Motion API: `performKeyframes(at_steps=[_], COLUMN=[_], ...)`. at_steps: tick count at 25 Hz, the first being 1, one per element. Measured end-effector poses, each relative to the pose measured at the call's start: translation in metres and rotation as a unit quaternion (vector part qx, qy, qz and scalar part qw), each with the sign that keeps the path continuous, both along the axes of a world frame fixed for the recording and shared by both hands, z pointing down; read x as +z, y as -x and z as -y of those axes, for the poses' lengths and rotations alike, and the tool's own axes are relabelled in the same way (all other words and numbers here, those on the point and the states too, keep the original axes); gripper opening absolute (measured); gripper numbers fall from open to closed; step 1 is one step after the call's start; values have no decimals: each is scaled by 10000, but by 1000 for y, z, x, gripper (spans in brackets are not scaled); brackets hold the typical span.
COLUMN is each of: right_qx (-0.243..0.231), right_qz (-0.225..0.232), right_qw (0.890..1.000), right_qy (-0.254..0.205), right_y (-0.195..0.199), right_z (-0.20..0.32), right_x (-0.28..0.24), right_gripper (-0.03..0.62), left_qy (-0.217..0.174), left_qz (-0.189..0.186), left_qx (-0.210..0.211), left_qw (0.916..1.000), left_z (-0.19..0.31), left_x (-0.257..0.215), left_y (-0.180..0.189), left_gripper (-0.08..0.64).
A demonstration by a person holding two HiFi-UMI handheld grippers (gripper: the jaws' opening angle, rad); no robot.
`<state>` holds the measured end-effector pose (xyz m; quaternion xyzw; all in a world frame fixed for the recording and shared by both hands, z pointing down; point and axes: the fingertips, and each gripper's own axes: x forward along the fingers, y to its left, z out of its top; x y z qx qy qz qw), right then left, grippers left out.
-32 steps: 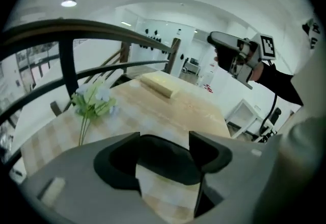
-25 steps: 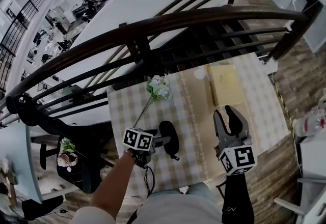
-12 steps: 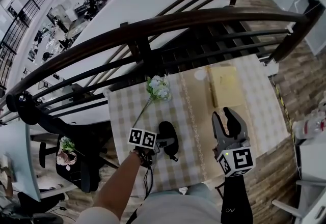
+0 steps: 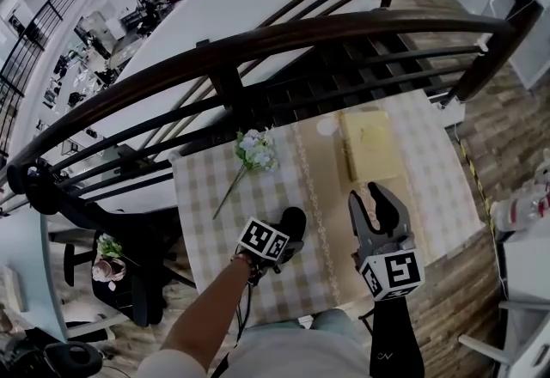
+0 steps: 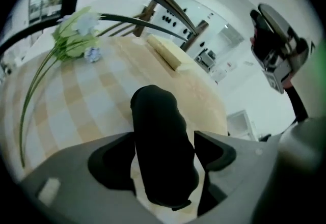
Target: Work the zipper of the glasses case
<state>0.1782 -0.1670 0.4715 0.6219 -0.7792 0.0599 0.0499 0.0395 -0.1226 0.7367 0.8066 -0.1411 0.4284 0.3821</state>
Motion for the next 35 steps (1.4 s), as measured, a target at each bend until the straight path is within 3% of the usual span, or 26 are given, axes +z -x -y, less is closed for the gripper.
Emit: performKeyframes(at_steps=[2,5,9,11,13,15,20,25,28,35], right_qx=[-14,-16,2,-16,-24,-87,-714,-1408,-1636,-2406], right_qz=[-35,-65,-5,30,134,314,807,1756,1900,1865], right_qw=[10000,10000,10000,10000,9999,9994,9940,9740,9680,9524], right_qy=[5,17,47,55,85,142,182,244,137,-128], right_y=[-3,-9,-14,-15,-15,-13,18,55,69,111], right_z=[-1,-3,-6,-6,-6,-7,-5,-4,-1,-1], right_x=[0,1,2,3,3,3,-8,-32,-51,-103], right_gripper=[170,170,170,170,170,170,176,236,247,294], left_qy=[-81,-19,-274,-375,-528,-798,-1716,-2436,-2826,-3582], left_qz=[103,177,338,117,-386,-987,-2083,-2702,-2887,-3005], left_qx=[396,700,1048,890,505,68,-635,-854,-904,-891], left_qw=[9991,9974,9935,9953,9966,9919,9608,9275,9103,8795], left_z=[-8,-18,-22,-18,-7,11,48,55,55,45], left_x=[0,3,5,-5,-29,-64,-159,-243,-281,-339], left_y=[-7,-13,-15,-18,-25,-32,-34,-29,-23,-11], left_gripper=[373,371,337,328,325,325,325,325,325,327])
